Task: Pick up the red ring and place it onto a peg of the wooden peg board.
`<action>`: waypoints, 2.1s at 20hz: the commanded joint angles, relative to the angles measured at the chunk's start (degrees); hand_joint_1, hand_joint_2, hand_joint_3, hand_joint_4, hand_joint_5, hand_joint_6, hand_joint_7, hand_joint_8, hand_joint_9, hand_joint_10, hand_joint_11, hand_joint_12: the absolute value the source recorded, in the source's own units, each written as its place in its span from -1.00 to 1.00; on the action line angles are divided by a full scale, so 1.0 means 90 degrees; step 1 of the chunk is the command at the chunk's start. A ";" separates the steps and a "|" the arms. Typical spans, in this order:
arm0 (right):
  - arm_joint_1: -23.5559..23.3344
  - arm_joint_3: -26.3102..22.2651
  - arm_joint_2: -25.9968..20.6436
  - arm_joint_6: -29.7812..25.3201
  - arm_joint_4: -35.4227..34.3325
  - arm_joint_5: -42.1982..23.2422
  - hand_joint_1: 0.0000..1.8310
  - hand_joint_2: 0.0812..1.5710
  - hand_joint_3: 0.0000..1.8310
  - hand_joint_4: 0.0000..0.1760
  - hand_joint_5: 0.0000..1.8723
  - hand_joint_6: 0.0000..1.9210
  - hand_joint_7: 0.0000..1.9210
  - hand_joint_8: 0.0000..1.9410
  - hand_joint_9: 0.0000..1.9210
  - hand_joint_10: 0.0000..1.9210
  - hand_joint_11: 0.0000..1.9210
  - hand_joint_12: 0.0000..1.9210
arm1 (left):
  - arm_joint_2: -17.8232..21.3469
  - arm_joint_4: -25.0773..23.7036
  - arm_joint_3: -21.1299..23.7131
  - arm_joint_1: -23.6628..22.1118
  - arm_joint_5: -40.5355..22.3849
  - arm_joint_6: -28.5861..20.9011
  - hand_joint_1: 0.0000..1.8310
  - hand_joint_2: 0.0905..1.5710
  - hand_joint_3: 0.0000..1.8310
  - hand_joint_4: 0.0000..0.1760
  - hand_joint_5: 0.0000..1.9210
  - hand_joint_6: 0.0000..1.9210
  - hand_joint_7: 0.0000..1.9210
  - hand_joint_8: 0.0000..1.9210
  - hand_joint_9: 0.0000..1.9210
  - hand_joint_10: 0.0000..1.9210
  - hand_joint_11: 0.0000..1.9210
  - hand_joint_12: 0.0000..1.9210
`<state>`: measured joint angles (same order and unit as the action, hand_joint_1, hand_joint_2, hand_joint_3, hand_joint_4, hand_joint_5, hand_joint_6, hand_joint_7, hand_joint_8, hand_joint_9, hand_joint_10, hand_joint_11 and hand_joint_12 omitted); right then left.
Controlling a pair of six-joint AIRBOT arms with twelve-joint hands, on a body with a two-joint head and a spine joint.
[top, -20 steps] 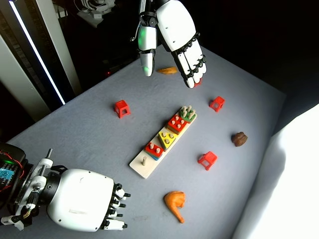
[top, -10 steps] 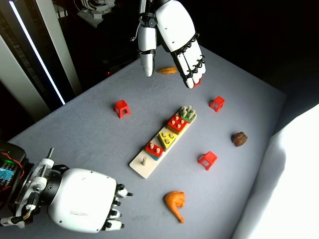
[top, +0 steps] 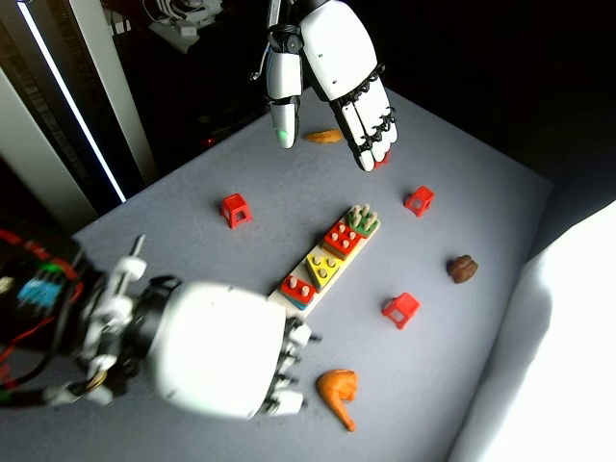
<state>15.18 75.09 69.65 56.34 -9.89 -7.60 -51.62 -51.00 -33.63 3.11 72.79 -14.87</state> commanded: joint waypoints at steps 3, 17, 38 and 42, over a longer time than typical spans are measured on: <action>0.0084 0.0038 0.0042 0.0103 -0.0029 -0.0619 0.34 0.37 -1.00 -0.78 0.07 0.04 0.10 -0.12 0.10 -0.65 -0.36 0.25 | 0.0021 -0.0519 0.0006 -0.0021 -0.0024 0.0002 -1.00 0.49 -1.00 -1.00 -1.00 -1.00 -1.00 -1.00 -1.00 -1.00 -1.00 -1.00; 0.0288 0.0200 0.0420 0.0203 -0.0028 -0.0844 0.34 0.36 -1.00 -0.78 0.07 0.03 0.11 -0.15 0.17 -0.76 -0.33 0.22 | 0.0020 -0.0591 0.0013 -0.0007 -0.0048 0.0002 -1.00 0.50 -1.00 -1.00 -0.99 -1.00 -1.00 -1.00 -1.00 -1.00 -1.00 -1.00; 0.0610 0.0358 0.0568 0.0205 -0.0027 -0.1028 -0.12 0.20 -1.00 -1.00 -0.76 -1.00 -0.73 -1.00 -0.73 -1.00 -1.00 -0.21 | 0.0021 -0.0590 0.0015 0.0000 -0.0047 -0.0059 -1.00 0.50 -1.00 -1.00 -0.99 -1.00 -1.00 -1.00 -1.00 -1.00 -1.00 -1.00; 0.0444 0.0322 0.0395 0.0133 -0.0029 -0.0676 -0.33 0.16 -1.00 -1.00 -0.71 -0.98 -0.68 -0.99 -0.69 -0.99 -1.00 -0.12 | 0.0020 -0.0590 0.0020 -0.0002 -0.0047 -0.0060 -1.00 0.50 -1.00 -1.00 -0.99 -1.00 -1.00 -1.00 -1.00 -1.00 -1.00 -1.00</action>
<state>19.99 77.73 73.60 57.87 -10.00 -8.01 -51.62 -51.66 -33.63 3.40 72.64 -15.31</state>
